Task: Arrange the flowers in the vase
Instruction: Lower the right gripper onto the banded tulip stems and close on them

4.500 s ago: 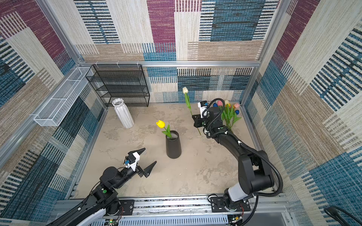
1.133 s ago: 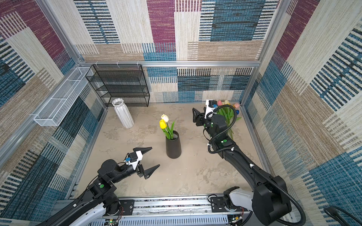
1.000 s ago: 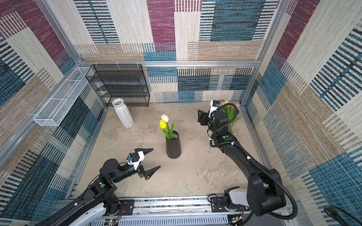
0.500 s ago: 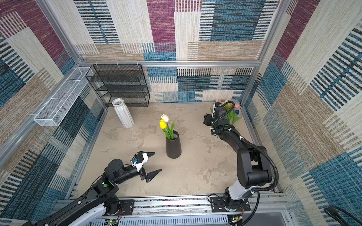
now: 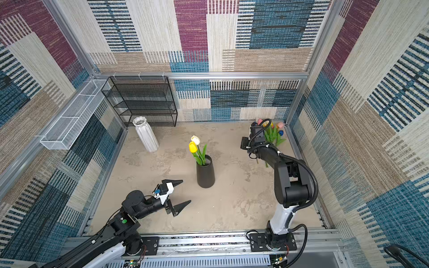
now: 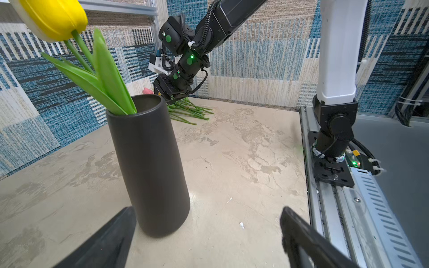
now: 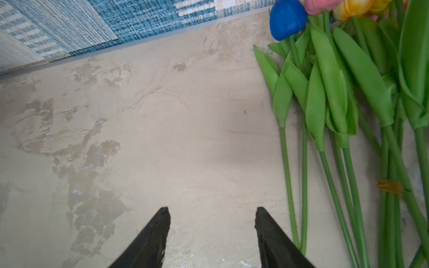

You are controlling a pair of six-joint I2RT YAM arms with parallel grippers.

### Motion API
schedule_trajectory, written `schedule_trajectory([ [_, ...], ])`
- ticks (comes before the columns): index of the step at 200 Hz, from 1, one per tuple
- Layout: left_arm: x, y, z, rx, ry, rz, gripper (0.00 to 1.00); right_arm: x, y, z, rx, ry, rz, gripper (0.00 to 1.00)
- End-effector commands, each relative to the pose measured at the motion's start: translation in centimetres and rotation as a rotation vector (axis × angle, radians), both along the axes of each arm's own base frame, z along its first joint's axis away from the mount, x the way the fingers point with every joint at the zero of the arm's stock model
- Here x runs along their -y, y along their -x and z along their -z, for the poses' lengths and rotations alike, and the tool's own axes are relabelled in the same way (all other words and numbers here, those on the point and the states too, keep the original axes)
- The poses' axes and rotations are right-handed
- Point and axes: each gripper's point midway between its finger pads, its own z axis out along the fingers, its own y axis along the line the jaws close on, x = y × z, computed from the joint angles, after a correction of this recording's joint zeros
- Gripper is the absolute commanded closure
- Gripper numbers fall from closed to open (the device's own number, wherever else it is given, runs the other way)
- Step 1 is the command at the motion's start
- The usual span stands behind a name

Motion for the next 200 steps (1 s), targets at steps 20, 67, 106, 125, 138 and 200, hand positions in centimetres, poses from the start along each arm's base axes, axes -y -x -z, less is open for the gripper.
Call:
schedule_trajectory([
  [20,0.6,-0.1,0.0,0.014,0.013,0.025,0.01,2.3,-0.3,3.6,-0.126,0.069,0.03,0.44],
  [67,0.6,0.0,-0.2,0.018,0.052,0.029,0.01,3.3,-1.7,5.2,-0.171,0.09,0.045,0.53],
  [106,1.0,-0.4,0.4,-0.005,0.013,0.033,0.01,5.3,-2.8,6.2,-0.194,0.088,0.08,0.57],
  [125,1.0,-0.5,0.2,0.001,0.023,0.025,0.01,6.1,-3.2,6.0,-0.194,0.115,0.108,0.57],
  [138,0.8,-0.7,0.3,0.007,0.029,0.011,0.01,6.8,-3.3,5.3,-0.184,0.127,0.13,0.57],
  [200,0.3,-1.4,0.7,0.021,0.028,-0.045,0.0,12.0,-1.7,1.2,-0.127,0.118,0.227,0.64],
])
